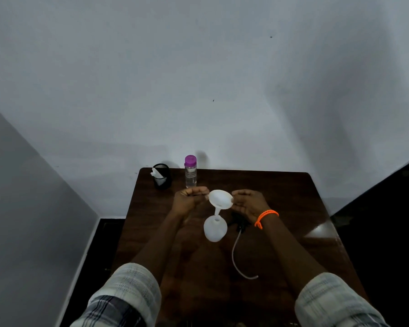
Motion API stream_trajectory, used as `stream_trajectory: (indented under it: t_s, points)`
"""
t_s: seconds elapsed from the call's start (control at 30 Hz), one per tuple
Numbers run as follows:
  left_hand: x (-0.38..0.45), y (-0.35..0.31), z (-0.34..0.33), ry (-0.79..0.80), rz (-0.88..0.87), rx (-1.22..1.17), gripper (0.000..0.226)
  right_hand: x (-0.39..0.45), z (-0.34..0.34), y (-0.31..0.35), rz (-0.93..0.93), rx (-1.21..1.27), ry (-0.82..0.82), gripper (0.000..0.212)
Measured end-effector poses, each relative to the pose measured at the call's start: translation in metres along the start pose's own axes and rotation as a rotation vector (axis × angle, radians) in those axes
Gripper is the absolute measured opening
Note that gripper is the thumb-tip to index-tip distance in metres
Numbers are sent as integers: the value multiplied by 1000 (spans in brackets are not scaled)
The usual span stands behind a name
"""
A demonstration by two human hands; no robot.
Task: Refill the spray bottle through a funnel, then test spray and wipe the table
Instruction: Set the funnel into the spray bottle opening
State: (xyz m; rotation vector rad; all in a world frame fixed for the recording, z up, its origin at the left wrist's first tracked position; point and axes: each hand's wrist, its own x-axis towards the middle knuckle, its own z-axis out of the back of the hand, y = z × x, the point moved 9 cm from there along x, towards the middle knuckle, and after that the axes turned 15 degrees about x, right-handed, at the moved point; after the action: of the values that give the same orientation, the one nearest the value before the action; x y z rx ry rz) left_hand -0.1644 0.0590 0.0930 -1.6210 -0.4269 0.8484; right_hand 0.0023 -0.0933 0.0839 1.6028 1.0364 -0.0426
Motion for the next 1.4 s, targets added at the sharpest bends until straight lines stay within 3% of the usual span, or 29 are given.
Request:
stream_trajectory:
  t_s: [0.43, 1.07, 1.4]
  points:
    - [-11, 23, -1, 15, 52, 2, 33, -10, 8, -14, 11, -11, -4, 24]
    - [-14, 42, 7, -28, -18, 194, 29, -11, 12, -35, -1, -65, -42, 31]
    - [7, 44, 31, -121, 86, 166, 25, 15, 6, -11, 30, -189, -38, 25]
